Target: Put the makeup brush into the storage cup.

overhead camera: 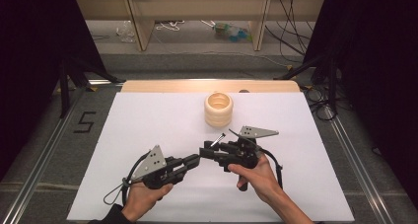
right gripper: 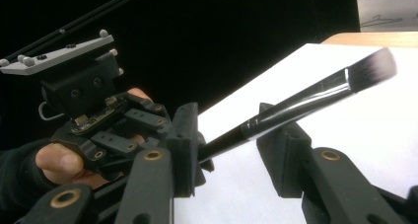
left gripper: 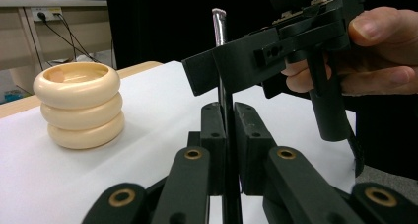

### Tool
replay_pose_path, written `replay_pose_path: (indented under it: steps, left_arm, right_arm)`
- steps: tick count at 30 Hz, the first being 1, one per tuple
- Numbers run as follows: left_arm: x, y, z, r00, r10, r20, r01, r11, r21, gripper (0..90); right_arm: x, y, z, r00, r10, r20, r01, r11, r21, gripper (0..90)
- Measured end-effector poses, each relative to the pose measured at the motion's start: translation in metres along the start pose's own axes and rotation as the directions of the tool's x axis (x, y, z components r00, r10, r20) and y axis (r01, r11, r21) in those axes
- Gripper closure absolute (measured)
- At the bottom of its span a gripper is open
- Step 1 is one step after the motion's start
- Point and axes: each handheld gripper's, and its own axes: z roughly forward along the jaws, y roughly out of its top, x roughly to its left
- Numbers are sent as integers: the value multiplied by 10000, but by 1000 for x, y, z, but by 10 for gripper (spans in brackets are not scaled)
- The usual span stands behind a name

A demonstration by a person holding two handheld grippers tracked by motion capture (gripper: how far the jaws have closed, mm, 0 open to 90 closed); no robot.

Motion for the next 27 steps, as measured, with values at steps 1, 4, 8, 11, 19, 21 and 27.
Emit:
replay_pose_path:
  steps: [1, 4, 8, 11, 19, 21, 27]
  left_arm:
    - [0, 0, 0, 10000, 4, 7, -4, 10000, -1, 834]
    - [-1, 0, 0, 9999, -149, -48, 148, 9999, -46, 834]
    - [-1, 0, 0, 9999, -146, -33, 146, 9999, -68, 833]
    - [-2, 0, 0, 9999, -148, -26, 148, 9998, -114, 833]
    - [-2, 0, 0, 9999, -114, -1, 114, 9998, -149, 833]
    - [-2, 0, 0, 9999, -136, 15, 136, 9998, -164, 833]
    - [-2, -1, 0, 9999, -146, 61, 147, 9997, -174, 832]
  right_arm:
    - [0, 0, 0, 10000, -9, 21, 9, 10000, 20, 621]
    - [0, 0, -1, 10000, 9, 4, -9, 10000, 14, 638]
    - [0, 0, -1, 10000, 56, -57, -56, 10000, -45, 651]
    - [0, 0, -1, 10000, 57, -71, -58, 10000, -55, 664]
    - [-1, 0, -2, 9995, 218, -216, -222, 9996, -182, 690]
    - [-2, -1, -2, 9991, 346, -246, -352, 9991, -245, 698]
    - [-2, 0, -2, 9987, 343, -369, -354, 9989, -307, 720]
